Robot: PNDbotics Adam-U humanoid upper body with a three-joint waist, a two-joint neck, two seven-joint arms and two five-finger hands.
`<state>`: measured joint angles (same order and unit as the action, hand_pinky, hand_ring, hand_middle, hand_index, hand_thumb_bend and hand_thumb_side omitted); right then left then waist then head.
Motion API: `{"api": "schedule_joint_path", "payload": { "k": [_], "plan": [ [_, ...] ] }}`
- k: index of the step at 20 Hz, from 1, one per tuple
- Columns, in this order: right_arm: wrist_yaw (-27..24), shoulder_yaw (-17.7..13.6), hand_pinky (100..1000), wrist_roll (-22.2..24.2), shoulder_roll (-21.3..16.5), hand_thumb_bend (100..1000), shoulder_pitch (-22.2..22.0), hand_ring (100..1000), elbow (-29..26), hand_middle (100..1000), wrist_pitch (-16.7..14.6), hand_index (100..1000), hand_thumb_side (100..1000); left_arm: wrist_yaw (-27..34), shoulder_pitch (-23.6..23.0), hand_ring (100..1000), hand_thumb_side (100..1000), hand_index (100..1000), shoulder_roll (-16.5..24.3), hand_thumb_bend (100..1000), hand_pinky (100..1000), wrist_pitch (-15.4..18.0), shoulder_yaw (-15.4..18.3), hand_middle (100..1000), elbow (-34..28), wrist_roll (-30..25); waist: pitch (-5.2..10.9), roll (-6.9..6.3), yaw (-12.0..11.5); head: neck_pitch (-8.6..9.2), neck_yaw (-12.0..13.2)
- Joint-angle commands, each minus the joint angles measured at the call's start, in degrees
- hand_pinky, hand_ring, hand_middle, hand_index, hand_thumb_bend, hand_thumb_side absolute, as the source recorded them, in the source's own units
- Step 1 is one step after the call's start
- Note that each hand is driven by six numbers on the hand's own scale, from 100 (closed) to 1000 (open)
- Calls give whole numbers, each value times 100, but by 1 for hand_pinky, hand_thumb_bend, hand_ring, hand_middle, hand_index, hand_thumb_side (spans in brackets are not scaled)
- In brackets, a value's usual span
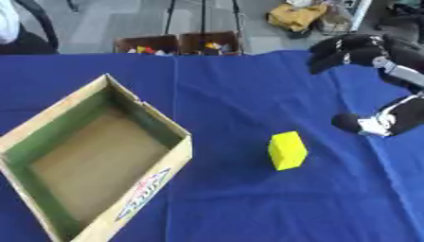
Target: Pick up objects on the table and place them in the box.
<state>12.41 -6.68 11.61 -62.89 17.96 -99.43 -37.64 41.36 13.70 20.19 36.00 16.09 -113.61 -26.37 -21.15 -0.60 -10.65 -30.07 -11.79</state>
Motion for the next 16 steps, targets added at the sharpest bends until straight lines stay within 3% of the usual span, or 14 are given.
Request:
{"api": "schedule_joint_path", "payload": {
  "k": [1,8,16],
  "plan": [
    [277,-84,835,-42,-194,441,85,886,-11,791,225,825,834,16,36,740,953,961,128,100,695,47,5,880,-98,-51,189,69,-13,75,-9],
    [702,45,818,3,-137,468,241,871,0,771,338,844,841,40,46,740,952,961,137,100,695,40,-9,880,-98,-57,205,75,-45,77,-64],
    [941,199,817,252,-22,492,401,858,17,755,263,850,845,49,55,740,953,960,138,100,695,13,-9,879,-98,-59,210,99,-72,94,-90]
  ]
}}
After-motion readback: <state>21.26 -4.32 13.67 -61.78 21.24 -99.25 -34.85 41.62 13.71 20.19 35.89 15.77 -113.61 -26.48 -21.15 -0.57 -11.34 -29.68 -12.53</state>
